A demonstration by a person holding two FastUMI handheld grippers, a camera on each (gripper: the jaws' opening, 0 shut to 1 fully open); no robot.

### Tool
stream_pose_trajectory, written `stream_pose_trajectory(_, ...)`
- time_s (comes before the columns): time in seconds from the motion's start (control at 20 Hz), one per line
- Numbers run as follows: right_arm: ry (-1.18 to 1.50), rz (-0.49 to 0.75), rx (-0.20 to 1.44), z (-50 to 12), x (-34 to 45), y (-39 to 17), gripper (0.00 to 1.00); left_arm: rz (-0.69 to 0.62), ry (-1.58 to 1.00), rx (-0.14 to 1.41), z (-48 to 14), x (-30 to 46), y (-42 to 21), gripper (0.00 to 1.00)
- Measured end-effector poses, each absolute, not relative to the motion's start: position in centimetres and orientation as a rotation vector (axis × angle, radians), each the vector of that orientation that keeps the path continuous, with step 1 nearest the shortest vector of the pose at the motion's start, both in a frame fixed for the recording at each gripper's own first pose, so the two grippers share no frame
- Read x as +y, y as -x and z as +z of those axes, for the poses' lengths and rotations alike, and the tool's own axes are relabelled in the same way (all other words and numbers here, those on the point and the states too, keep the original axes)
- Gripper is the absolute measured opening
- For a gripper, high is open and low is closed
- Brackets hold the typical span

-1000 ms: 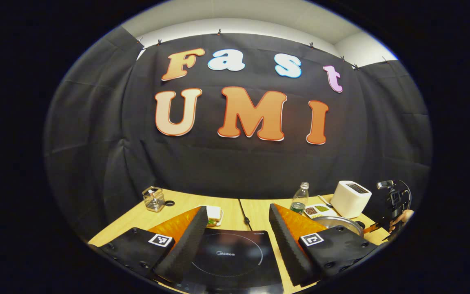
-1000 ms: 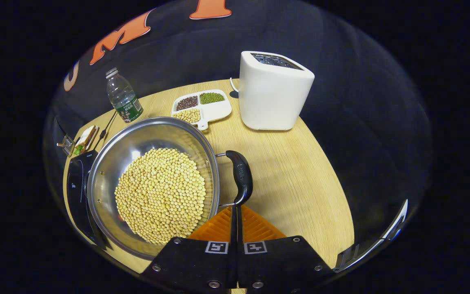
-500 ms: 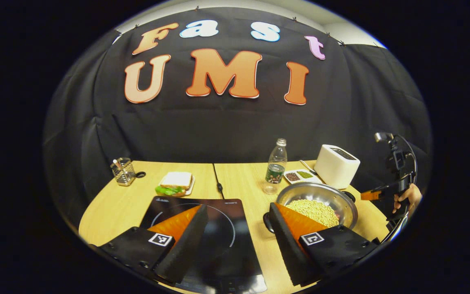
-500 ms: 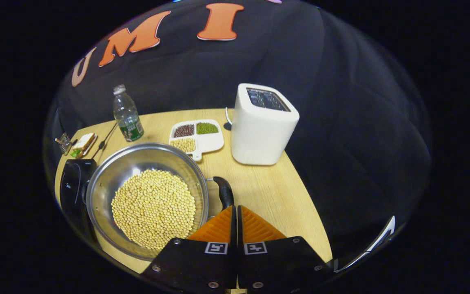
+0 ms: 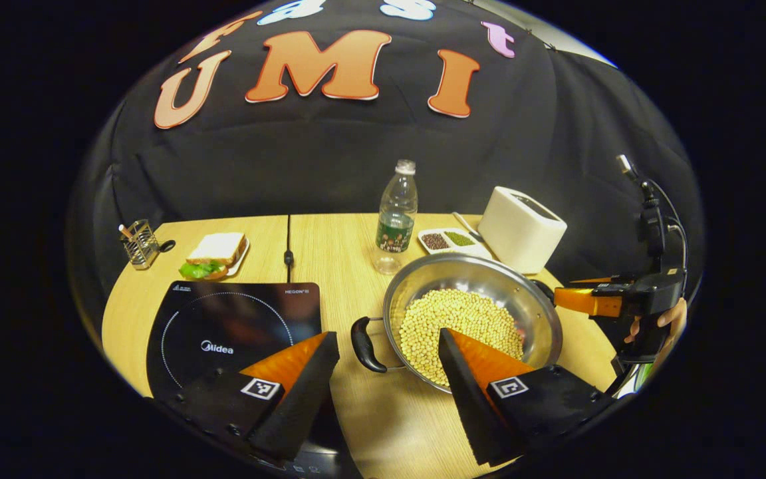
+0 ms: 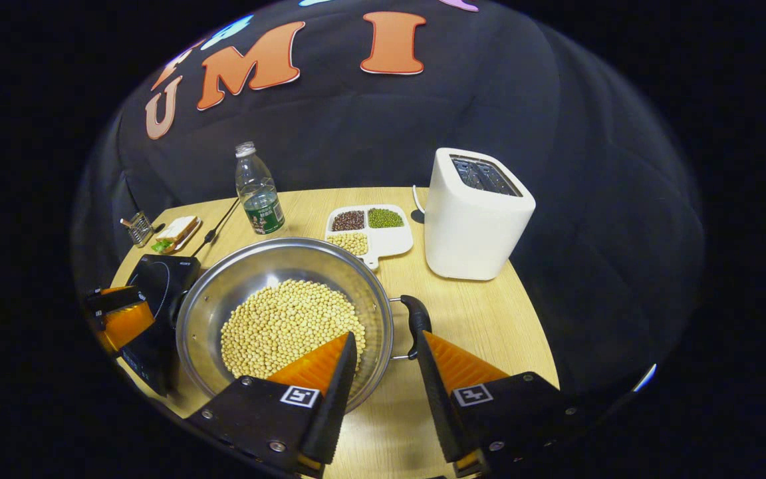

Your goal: First push the handle of the pot to place it horizontally, then grasp the pot with both hands and set it on the induction cooktop.

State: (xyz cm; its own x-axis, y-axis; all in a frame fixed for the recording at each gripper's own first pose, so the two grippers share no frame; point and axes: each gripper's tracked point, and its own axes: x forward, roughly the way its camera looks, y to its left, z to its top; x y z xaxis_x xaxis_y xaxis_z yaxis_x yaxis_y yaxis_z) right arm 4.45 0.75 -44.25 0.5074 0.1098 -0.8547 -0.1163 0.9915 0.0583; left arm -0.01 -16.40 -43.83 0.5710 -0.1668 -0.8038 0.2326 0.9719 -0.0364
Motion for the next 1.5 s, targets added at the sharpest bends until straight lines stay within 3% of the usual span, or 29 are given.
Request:
stream_pose_trajectory(0.3, 0.034, 0.157, 1.031, -46.8, 0.9, -4.6, 0.80, -0.199, -0.115, 0.984, -49.1, -16.8, -0.3, 0.97)
stream_pose_trajectory(0.6, 0.086, 0.144, 1.040, -48.7, 0.7, -5.1, 0.86, -0.166, -0.156, 0.984, -51.2, -17.0, -1.3, 1.00)
stream_pose_trajectory(0.85, 0.063, 0.143, 1.073, -50.6, 0.8, -5.2, 0.86, -0.158, -0.151, 1.012, -53.7, -16.9, -1.7, 0.98)
stream_pose_trajectory(1.15, 0.115, 0.108, 1.017, -51.5, 0.9, -6.4, 0.86, -0.149, -0.254, 0.943, -53.9, -16.5, -2.9, 0.96)
stream_pose_trajectory(1.45, 0.144, 0.107, 0.972, -51.7, 0.6, -7.1, 0.78, -0.129, -0.266, 0.924, -54.1, -16.2, -3.7, 0.86)
stream_pose_trajectory(1.5, 0.134, 0.109, 0.975, -51.9, 0.6, -7.2, 0.78, -0.128, -0.269, 0.925, -54.1, -16.3, -3.8, 0.89)
